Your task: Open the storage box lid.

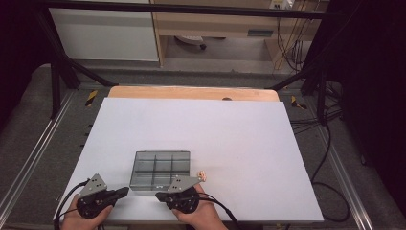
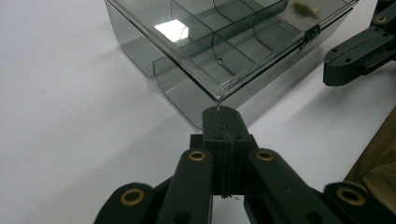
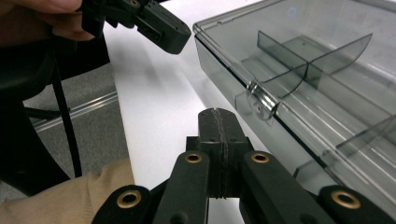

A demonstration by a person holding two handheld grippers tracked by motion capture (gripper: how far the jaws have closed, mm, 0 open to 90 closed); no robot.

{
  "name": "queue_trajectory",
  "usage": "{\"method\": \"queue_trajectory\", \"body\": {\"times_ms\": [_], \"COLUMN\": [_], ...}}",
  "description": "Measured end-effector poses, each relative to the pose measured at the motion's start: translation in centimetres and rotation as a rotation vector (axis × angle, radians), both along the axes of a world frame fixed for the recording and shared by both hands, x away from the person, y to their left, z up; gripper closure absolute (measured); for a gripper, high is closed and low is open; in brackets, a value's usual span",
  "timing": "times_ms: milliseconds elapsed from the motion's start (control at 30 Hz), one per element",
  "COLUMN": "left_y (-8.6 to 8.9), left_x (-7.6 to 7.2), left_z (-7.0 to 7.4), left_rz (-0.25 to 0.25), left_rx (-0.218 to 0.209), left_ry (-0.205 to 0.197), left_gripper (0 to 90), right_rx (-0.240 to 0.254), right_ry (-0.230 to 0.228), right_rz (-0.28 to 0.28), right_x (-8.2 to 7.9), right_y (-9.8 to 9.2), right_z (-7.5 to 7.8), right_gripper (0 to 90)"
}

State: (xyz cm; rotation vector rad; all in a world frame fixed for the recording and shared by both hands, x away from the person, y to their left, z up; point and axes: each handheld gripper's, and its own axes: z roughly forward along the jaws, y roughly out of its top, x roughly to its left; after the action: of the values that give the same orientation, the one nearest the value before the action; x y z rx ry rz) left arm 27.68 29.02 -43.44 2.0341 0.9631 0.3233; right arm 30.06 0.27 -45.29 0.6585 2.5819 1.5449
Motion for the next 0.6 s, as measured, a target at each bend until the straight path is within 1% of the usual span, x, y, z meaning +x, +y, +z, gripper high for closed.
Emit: {"method": "queue_trajectory", "body": {"times_ms": [167,300,600], "left_y": [-0.04,-0.05,-0.08], "left_x": [0.04,0.08,0.14], "left_z": [0.02,0.01,-0.01], "left_rz": [-0.002,0.001,-0.003], "left_rx": [-0.011,-0.018,-0.017], "left_ry": [-0.003,-0.007,-0.020], "left_gripper": [90.0,89.9,89.6], "right_rx": [-0.009,-0.014,-0.022], "right_ry": [0.005,0.000,0.010], "right_rz": [-0.002,0.003,-0.006], "right_x": [0.06,0.12,0.23], "right_y": [0.01,0.02,0.01], "right_z": [-0.25,-0.42,-0.60], "right_gripper": [90.0,90.0,90.0]}}
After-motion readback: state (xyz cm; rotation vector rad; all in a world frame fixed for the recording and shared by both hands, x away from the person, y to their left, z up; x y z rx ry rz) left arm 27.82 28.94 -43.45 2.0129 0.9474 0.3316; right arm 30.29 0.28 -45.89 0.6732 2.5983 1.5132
